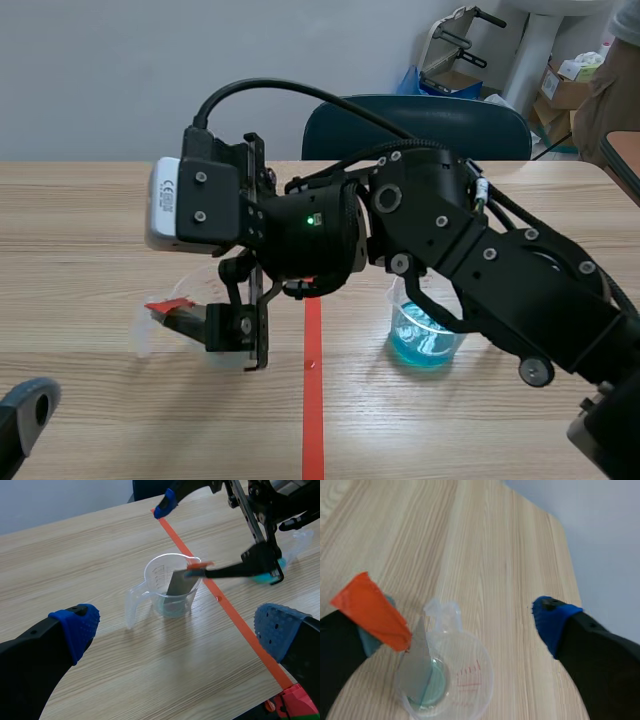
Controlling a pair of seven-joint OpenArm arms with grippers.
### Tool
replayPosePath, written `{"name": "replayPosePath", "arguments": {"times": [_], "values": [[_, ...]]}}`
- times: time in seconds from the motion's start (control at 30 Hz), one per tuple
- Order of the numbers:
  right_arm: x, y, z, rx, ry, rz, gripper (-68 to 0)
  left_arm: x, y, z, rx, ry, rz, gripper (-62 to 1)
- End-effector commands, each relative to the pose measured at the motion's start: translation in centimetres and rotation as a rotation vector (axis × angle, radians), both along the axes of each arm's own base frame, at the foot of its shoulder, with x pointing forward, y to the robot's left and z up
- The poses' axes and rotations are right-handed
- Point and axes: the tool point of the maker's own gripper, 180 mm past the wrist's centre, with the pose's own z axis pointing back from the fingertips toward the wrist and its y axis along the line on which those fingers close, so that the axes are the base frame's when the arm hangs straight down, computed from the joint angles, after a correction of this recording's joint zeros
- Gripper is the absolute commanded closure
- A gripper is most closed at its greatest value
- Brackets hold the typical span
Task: Do the redox reaction experiment
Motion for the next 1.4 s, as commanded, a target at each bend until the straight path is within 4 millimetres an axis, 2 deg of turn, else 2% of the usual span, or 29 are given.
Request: {"name": "replayPosePath", "arguments": {"times": [0.0, 0.03, 0.53, 1.37], "values": [[-0.1, 0.4, 0.9, 0.020, -0.010, 0.025, -65.7, 0.2, -0.3, 0.7, -0.023, -0.024, 0.002, -62.3], [-0.4, 0.5, 0.7, 0.016, -0.009, 0.034, -67.9, 0.2, -0.3, 0.7, -0.023, -0.024, 0.002, -62.3], [-1.4, 0.7, -0.8, -0.025, 0.019, 0.032, -67.9, 0.2, -0.3, 0.7, -0.023, -0.024, 0.002, -62.3], [-1.4, 0.7, -0.9, -0.025, 0.023, 0.032, -67.9, 0.2, -0.3, 0.7, -0.023, -0.024, 0.002, -62.3]]}}
